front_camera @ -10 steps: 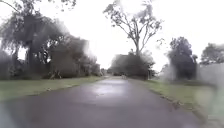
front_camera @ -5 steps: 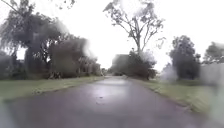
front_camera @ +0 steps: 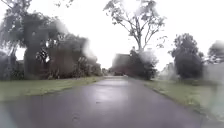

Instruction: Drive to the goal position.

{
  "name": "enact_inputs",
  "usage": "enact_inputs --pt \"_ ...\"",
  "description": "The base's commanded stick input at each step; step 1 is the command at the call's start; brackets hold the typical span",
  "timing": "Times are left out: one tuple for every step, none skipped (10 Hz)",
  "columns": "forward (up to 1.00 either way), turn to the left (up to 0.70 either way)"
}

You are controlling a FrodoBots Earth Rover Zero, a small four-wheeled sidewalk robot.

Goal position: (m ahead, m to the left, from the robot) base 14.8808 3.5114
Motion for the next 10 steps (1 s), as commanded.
enact_inputs --pt "0.85 0.0" --pt "0.85 0.0" --pt "0.85 0.0" --pt "0.85 0.0" --pt "0.85 0.0" --pt "0.85 0.0" --pt "0.85 0.0" --pt "0.85 0.0" --pt "0.85 0.0" --pt "0.85 0.0"
